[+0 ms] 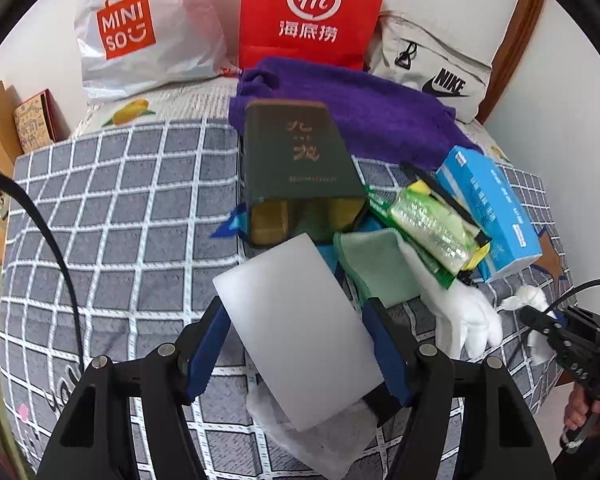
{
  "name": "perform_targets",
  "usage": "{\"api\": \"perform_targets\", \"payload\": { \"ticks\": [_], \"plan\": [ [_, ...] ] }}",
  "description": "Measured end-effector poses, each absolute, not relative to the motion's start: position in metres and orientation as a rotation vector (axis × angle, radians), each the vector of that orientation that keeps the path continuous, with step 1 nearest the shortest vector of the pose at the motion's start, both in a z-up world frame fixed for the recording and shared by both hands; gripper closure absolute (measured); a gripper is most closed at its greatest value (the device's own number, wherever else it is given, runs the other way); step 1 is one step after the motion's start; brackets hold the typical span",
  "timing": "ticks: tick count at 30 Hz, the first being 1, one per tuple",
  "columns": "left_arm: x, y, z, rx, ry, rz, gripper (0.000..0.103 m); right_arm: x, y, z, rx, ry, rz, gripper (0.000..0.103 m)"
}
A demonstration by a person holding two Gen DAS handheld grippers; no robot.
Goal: Organize soft objects
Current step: 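Place the white item on the purple towel with the right tool while the left tool lifts the sponge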
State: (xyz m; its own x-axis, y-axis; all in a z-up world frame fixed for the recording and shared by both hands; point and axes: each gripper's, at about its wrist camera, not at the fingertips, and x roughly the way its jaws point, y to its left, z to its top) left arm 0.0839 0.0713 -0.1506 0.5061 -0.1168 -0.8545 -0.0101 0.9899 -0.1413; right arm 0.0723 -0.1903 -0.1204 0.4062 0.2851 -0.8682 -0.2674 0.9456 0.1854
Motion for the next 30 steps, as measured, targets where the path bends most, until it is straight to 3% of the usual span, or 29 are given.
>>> {"api": "perform_targets", "payload": {
  "ticks": [14, 30],
  "plan": [
    [0.112, 0.085, -0.096, -0.109, 0.94, -0.05, 0.037, 0.128, -0.183, -0.054, -0.044, 0.941, 0.337, 0.09],
    [0.189, 0.097, -0.07, -0.08, 0.909, -0.051, 0.037, 0.226, -0.186, -0.053, -0.01, 0.919, 0.257, 0.09]
  ]
}}
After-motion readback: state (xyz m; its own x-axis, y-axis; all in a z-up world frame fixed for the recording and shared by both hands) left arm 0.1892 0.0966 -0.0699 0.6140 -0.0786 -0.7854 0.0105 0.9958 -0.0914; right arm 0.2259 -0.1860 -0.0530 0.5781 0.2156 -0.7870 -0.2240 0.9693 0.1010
